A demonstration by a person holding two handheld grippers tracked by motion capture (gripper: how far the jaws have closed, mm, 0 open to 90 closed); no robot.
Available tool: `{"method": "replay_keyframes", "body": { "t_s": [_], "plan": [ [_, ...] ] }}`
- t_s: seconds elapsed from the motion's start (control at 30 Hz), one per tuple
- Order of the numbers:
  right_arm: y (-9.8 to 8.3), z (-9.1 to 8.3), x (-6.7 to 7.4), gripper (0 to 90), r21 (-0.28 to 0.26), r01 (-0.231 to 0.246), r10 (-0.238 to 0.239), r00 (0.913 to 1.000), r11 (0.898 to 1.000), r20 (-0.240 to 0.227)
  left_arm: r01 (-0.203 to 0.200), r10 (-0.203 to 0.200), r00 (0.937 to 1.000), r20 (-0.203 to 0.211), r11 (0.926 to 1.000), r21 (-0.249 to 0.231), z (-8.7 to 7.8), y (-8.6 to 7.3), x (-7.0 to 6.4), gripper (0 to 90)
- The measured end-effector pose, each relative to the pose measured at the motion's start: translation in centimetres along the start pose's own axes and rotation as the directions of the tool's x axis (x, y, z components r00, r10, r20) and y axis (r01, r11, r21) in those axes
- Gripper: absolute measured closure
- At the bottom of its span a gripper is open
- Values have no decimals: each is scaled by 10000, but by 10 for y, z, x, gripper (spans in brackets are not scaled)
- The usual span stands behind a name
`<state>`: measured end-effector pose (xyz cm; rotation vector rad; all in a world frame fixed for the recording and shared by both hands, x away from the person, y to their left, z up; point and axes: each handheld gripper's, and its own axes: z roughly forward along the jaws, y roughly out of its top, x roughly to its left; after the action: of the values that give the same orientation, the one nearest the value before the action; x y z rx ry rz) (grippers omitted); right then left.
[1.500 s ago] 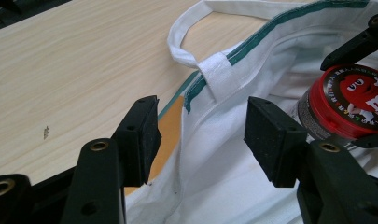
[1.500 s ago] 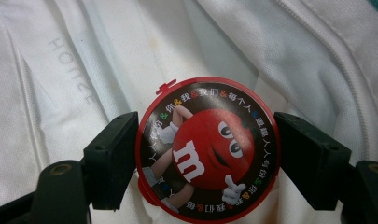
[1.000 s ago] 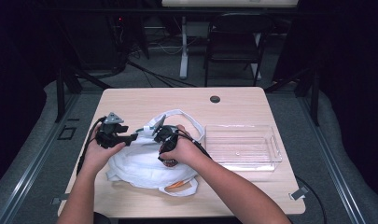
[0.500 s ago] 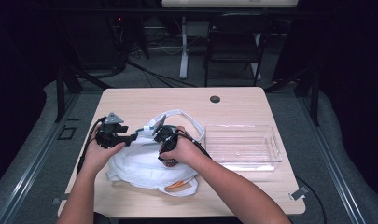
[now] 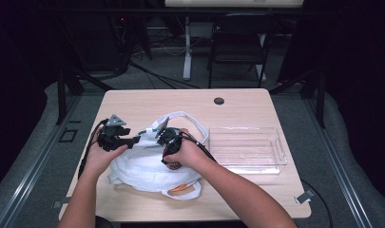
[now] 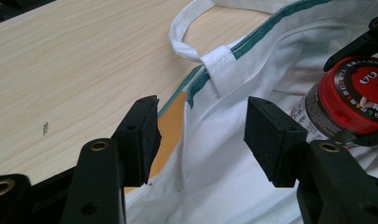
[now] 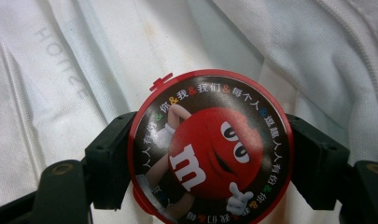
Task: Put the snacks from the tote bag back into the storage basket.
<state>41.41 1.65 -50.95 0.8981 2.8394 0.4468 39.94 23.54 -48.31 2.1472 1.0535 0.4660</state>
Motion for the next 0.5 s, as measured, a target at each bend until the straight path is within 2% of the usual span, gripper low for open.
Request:
{"method": "replay_keyframes", "body": {
  "t_s": [0.5],
  "plan": [
    [1, -11, 3, 248, -118, 52, -51, 10000, 9999, 22, 0, 0, 10000, -10, 10000, 15, 0, 0, 0, 449]
  ]
}}
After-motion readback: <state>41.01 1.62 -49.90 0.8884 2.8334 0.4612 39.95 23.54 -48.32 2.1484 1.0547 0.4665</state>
